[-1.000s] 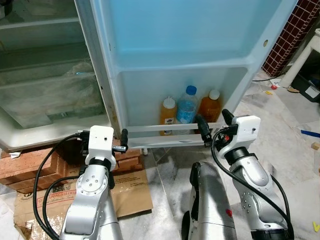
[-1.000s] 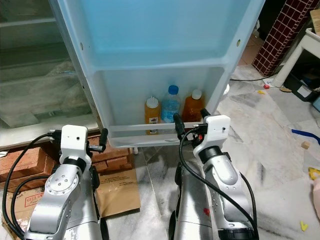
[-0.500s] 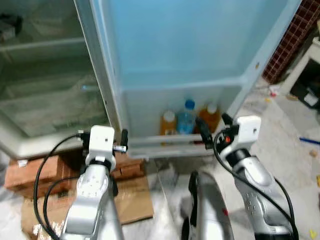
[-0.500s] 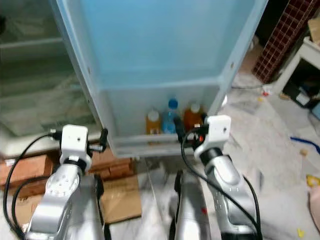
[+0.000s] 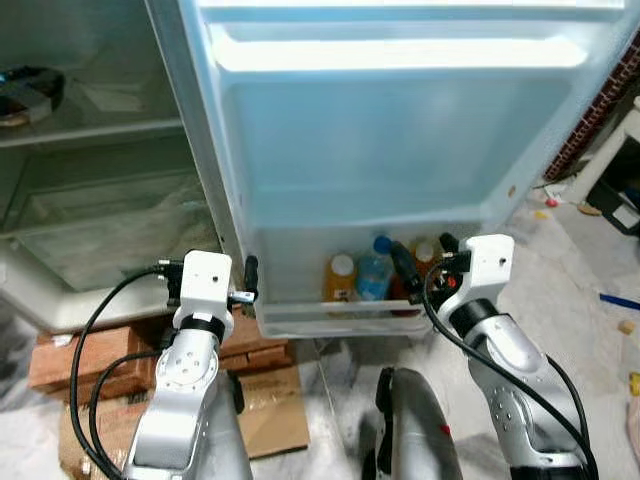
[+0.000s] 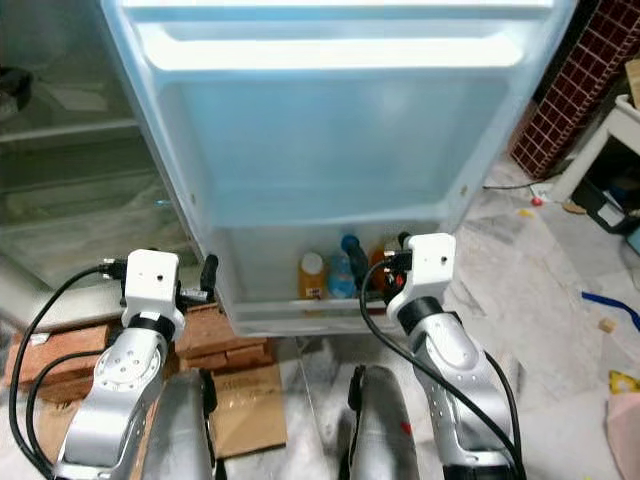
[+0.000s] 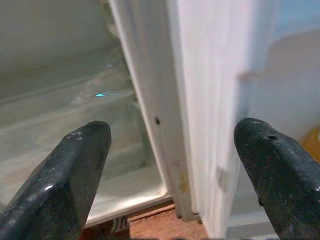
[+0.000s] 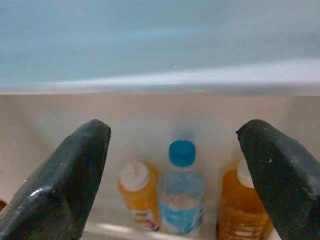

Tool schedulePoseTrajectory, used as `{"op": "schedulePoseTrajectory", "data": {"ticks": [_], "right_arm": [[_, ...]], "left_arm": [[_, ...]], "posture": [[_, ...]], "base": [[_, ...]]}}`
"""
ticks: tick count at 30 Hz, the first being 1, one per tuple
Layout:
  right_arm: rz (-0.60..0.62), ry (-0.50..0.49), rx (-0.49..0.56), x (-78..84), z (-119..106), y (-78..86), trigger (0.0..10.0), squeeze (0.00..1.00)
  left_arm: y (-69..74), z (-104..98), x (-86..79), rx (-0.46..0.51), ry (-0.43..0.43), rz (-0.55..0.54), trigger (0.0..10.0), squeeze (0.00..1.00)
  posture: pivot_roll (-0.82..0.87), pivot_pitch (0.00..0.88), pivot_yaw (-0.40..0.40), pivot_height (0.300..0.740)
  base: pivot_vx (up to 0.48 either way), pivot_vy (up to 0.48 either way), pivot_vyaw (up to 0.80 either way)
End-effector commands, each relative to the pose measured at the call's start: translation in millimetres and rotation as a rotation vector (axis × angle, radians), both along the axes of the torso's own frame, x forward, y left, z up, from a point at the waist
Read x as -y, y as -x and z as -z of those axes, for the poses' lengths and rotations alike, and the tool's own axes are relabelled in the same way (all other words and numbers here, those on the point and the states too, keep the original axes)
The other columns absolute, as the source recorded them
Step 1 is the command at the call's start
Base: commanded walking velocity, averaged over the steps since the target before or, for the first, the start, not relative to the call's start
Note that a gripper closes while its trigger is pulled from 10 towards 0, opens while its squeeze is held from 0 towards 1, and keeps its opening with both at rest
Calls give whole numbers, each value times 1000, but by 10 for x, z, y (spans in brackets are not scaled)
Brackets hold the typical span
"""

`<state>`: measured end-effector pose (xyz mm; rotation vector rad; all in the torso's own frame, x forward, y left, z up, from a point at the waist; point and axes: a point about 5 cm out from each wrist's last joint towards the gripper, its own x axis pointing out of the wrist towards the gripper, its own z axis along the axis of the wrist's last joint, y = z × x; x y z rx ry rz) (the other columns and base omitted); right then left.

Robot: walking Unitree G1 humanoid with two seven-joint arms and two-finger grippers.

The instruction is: Restocking fridge

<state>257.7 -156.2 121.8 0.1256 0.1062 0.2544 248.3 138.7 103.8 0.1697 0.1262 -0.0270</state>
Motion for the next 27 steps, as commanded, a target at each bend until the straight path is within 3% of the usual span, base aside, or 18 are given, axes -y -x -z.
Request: {"op": "schedulePoseTrajectory", "data": {"ticks": [1, 3, 5, 8, 10, 16, 27], "right_arm": [[29, 2, 3, 61, -27, -12, 10000, 0], [30, 14, 5, 68, -35, -20, 10000, 0], [32, -34, 20, 61, -80, -36, 10000, 0], [-10, 18, 54, 35, -118, -33, 10000, 0], [10, -2, 67, 48, -134, -33, 10000, 0], [32, -16, 56, 80, -133, -50, 10000, 0], [20, -3, 77, 65, -150, -89, 10000, 0]], "left_arm": [[-1, 21, 10, -7, -8, 10, 10000, 0], [-2, 22, 12, -6, -8, 10, 10000, 0], [-5, 24, 13, -7, -8, 11, 10000, 0], [-7, 26, 17, -7, -7, 13, 10000, 0], [-8, 27, 21, -7, -7, 15, 10000, 0], [-18, 27, 18, -6, -7, 12, 10000, 0], [-47, 31, 20, -3, -10, 14, 10000, 0]], "posture": [[7, 0, -19, 565], [8, 0, -20, 565], [6, 0, -20, 565], [5, 0, -20, 565], [7, 0, -20, 565], [5, 0, -18, 605], [6, 0, -15, 675]], "base": [[-292, 0, 0], [-298, 0, 0], [-296, 0, 0], [-296, 0, 0], [-322, 0, 0], [-282, 0, 0], [0, 0, 0]]}}
